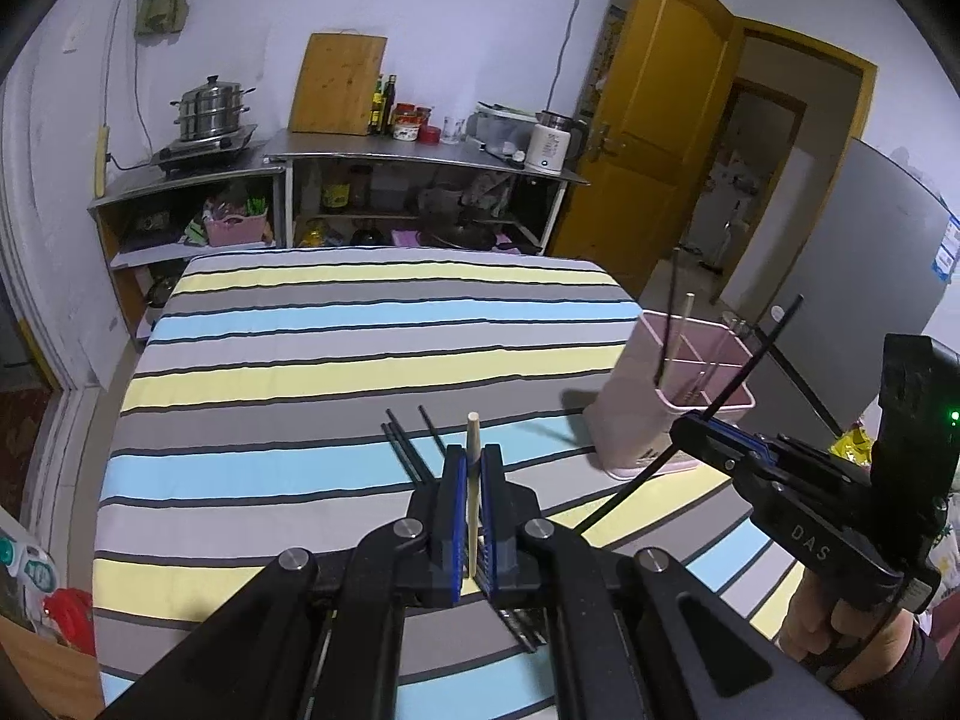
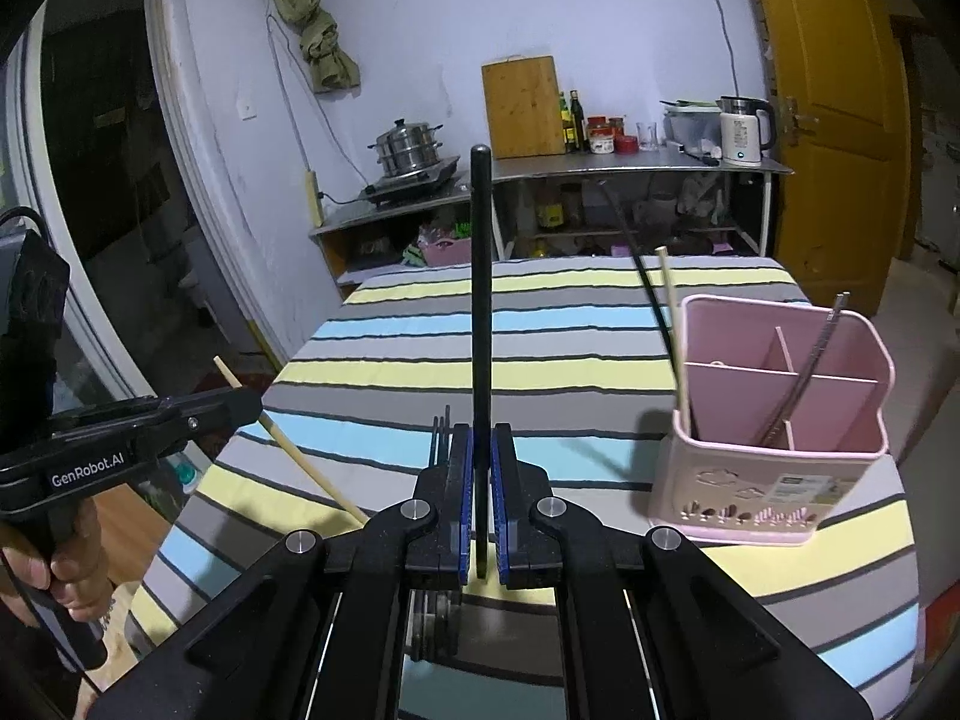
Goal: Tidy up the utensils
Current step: 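Lift both held chopsticks upright and carry them over the pink holder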
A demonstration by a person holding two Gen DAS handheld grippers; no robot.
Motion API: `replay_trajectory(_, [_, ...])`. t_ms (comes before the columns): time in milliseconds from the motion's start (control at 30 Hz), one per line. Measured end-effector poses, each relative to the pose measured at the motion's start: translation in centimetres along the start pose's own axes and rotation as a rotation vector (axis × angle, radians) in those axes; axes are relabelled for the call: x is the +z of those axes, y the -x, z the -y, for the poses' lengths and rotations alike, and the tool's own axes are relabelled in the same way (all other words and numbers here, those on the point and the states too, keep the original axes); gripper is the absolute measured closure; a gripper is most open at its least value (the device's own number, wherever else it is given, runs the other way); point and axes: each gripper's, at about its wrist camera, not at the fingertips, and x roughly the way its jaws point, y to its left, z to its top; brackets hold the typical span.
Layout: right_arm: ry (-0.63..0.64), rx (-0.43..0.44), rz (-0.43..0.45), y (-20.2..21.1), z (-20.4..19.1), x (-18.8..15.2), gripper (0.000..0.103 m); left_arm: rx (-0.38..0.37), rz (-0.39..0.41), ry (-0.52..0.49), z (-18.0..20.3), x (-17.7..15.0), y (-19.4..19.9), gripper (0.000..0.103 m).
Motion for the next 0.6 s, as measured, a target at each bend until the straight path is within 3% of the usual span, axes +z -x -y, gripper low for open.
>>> replay_trajectory(600, [-0.107,-0.088,0.036,4.7,6.2,-1.0,0.097,-0.135,-0.040,-0.078,8.1,1.2,-2.7,0.099])
